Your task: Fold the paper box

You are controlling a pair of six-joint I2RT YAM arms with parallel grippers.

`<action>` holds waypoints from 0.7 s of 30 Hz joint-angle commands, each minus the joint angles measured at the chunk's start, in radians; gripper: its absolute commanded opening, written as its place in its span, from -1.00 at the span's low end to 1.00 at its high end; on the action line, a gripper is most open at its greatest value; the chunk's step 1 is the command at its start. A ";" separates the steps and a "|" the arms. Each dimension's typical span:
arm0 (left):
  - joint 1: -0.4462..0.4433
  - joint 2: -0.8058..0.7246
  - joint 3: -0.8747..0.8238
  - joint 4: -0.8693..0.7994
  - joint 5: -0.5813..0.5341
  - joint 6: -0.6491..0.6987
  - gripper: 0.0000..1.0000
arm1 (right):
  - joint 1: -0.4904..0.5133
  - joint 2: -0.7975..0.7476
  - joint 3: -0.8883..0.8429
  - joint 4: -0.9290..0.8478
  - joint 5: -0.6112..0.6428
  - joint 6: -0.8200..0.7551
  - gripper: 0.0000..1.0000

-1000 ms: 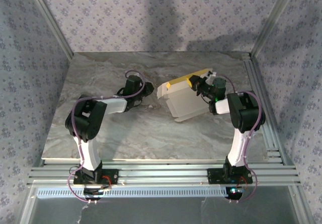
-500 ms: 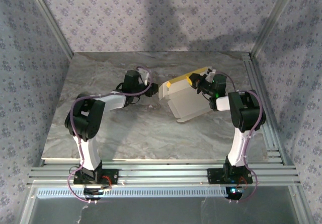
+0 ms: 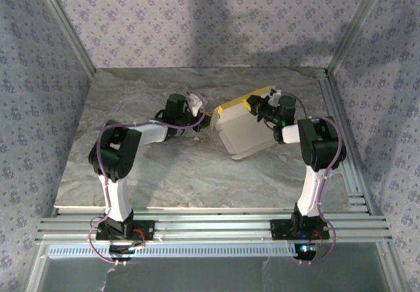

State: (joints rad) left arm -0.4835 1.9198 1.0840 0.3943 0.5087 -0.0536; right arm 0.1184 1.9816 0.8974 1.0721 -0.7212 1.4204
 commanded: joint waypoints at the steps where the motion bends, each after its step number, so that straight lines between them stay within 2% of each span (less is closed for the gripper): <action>1: -0.027 0.017 0.027 0.006 0.021 0.078 -0.52 | -0.006 0.050 -0.006 -0.121 -0.007 -0.014 -1.00; 7: -0.047 0.024 0.043 0.002 0.013 0.065 -0.43 | -0.007 0.058 -0.006 -0.122 -0.008 -0.012 -1.00; 14: -0.064 0.019 -0.009 0.133 0.046 0.044 -0.32 | -0.006 0.063 -0.001 -0.115 -0.014 -0.004 -1.00; 21: -0.070 0.002 -0.073 0.239 0.071 0.023 -0.31 | -0.010 0.051 -0.005 -0.106 -0.014 0.003 -1.00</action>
State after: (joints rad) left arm -0.5316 1.9282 1.0328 0.5232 0.5087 -0.0238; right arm 0.1104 1.9972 0.9127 1.0733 -0.7303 1.4242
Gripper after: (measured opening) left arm 0.347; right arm 0.047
